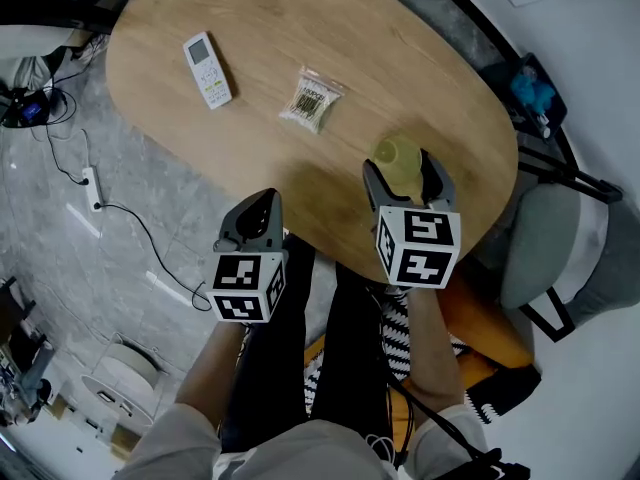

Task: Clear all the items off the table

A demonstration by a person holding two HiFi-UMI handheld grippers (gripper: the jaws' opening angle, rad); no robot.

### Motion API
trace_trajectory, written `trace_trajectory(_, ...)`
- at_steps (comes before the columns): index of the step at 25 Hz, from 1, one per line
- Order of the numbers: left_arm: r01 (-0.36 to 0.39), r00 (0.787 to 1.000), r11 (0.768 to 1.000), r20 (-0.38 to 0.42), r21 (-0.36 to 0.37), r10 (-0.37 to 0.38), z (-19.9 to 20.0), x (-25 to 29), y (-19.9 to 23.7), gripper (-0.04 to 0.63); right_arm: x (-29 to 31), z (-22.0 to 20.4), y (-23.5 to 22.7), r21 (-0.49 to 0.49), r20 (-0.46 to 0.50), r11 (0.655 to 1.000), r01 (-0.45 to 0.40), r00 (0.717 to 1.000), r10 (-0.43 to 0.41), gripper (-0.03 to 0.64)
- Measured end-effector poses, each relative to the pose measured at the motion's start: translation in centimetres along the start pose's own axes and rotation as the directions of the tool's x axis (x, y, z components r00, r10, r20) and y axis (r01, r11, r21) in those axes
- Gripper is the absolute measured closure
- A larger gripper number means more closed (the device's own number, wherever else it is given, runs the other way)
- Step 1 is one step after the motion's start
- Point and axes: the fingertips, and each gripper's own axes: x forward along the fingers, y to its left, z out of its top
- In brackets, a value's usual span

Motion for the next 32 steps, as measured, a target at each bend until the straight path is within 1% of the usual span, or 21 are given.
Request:
trace_trajectory(7,0.061,0.998,0.995,-0.012,0.079,-0.060,0.8,0.8,-5.4,0.595,-4.0,-1.8,-4.9,0.084,0.020,0.995,0.057,0.998,-0.059,0.256)
trace_trajectory(12,0.126,0.992,0.978,-0.024,0.168,-0.123,1.6,2.0,-11.5,0.595,-7.9,-4.1,-10.4,0.171,0.041,0.978,0.121,0.991,-0.130,0.256)
trace_trajectory(17,0.195,0.981,0.951,-0.040,0.241,-0.191,1.3,3.5,-19.1,0.595,-12.6,-8.2,-17.2,0.252,0.036,0.947,0.199,0.976,-0.215,0.256)
trace_trajectory(22,0.280,0.960,0.907,-0.084,0.316,-0.267,0.5,5.7,-26.1,0.595,-16.9,-12.7,-23.1,0.342,0.007,0.895,0.286,0.952,-0.307,0.256)
trace_trajectory(28,0.346,0.938,0.860,-0.126,0.374,-0.323,-1.0,6.0,-33.8,0.595,-21.0,-17.5,-28.3,0.404,-0.016,0.853,0.330,0.935,-0.354,0.256)
trace_trajectory(32,0.366,0.931,0.848,-0.146,0.383,-0.336,-2.0,6.3,-37.3,0.595,-22.4,-19.2,-31.3,0.423,-0.014,0.841,0.338,0.930,-0.367,0.256)
